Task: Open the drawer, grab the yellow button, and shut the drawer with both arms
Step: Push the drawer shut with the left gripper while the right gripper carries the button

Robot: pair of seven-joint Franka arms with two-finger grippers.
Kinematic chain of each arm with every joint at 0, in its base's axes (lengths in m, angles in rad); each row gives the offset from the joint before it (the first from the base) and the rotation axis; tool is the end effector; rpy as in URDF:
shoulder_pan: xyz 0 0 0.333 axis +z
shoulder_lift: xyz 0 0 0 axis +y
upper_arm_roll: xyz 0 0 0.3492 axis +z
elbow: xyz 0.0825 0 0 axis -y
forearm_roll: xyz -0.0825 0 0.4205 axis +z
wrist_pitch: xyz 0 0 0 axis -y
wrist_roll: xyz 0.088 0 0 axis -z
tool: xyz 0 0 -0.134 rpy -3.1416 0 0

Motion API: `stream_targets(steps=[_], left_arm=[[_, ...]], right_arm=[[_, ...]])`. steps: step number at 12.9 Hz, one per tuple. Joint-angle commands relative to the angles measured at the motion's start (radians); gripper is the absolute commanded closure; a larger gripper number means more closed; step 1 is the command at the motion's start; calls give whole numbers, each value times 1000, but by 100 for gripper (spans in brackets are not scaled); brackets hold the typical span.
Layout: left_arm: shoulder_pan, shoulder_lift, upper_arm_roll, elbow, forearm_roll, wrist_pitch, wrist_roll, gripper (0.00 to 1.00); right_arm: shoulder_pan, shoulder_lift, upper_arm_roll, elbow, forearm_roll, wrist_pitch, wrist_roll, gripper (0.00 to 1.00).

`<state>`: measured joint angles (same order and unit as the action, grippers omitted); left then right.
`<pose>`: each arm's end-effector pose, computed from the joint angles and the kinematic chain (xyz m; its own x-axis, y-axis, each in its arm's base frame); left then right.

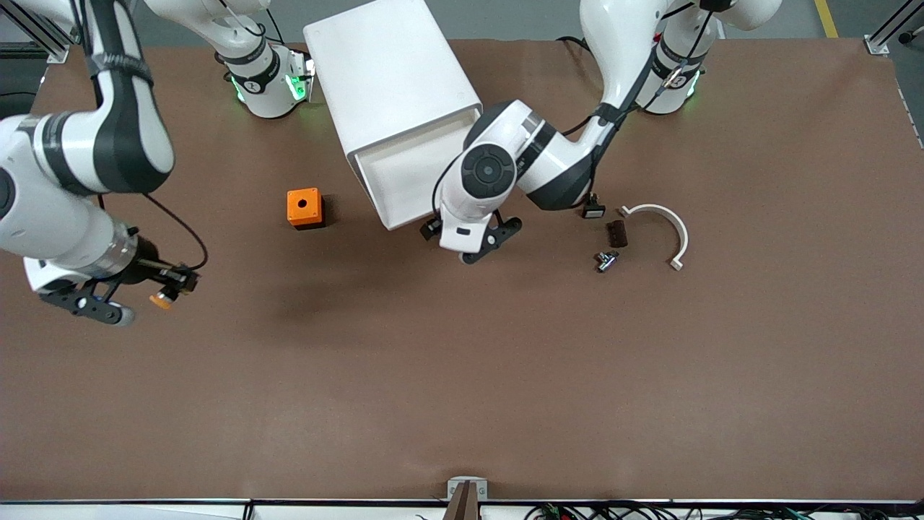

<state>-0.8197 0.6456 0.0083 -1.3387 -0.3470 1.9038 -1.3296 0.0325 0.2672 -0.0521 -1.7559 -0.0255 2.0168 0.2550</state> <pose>0.5074 -0.5847 0.3334 0.7549 0.5718 -0.3212 0.5977 -0.8014 -0.0216 0.6731 -0.0131 0.4042 0.9660 -0.2587 0.0032 -0.2586 -0.9653 0.0371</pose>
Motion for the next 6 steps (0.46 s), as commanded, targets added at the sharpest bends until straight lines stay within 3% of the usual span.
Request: stream_targets(steps=[1, 6], left_arm=[[-24, -20, -46, -28, -12, 1, -97, 0], [-25, -18, -158, -50, -10, 0, -212, 0]], right_arm=[[-133, 96, 26, -56, -14, 187, -192, 100], [-221, 289, 28, -44, -11, 394, -436, 100]])
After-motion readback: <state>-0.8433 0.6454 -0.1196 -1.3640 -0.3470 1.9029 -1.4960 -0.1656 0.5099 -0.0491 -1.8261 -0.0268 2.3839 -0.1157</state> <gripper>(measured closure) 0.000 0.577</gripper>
